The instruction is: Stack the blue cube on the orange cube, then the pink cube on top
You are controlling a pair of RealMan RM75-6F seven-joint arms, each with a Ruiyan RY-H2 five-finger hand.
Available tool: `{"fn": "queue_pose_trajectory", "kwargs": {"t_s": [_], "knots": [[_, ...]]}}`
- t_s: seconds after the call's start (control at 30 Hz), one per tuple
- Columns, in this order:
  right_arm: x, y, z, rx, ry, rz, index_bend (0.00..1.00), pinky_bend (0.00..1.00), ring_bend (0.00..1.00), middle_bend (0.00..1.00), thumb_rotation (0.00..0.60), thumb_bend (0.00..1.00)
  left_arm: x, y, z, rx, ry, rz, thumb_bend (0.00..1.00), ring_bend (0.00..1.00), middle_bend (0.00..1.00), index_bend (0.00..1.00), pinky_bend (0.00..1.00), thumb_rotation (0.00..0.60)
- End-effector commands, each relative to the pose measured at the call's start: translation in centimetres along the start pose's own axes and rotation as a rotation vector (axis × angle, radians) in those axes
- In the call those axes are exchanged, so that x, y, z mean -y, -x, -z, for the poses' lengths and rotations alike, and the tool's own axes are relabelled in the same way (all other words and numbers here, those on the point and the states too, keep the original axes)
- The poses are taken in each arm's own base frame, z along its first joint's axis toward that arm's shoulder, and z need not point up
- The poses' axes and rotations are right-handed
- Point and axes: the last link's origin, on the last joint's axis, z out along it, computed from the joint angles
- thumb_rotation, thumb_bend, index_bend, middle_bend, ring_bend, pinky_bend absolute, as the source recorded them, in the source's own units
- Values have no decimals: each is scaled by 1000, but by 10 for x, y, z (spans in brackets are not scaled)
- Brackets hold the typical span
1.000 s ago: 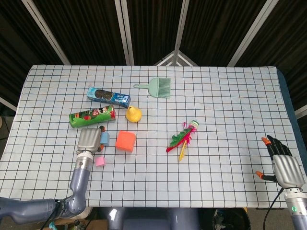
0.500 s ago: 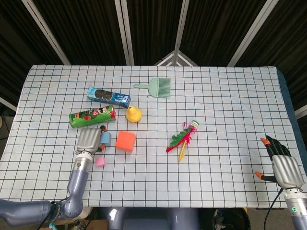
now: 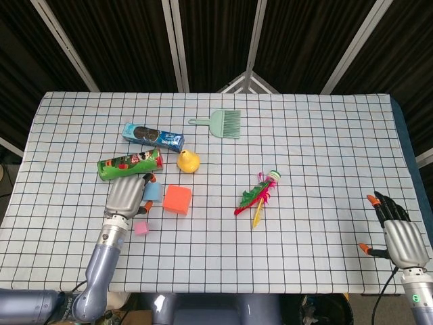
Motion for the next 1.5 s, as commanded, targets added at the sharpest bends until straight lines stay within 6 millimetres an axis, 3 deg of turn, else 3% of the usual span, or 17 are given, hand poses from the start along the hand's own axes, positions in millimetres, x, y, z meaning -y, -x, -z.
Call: {"fn": "queue_pose_trajectory", "kwargs": {"t_s": [0.03, 0.37, 0.67, 1.5], "knots": [[-1, -1, 1, -6, 1, -5, 24, 137, 34, 23, 600, 68, -9, -4, -3, 28, 30, 17, 347, 730, 761, 351, 834, 600], [-6, -4, 2, -16, 8, -19, 24, 137, 34, 23, 600, 68, -36, 5, -11, 69, 71, -9, 348, 730, 761, 351, 834, 600], [-8, -6, 3, -21, 10, -28, 24, 137, 34, 23, 600, 69, -48, 14, -18, 72, 79, -21, 352, 730, 760, 351, 834, 600], [-7, -5, 2, -17, 6, -26, 25, 137, 34, 23, 600, 68, -48, 8, -20, 76, 61, -106, 373, 729, 759, 356, 831, 600]]}}
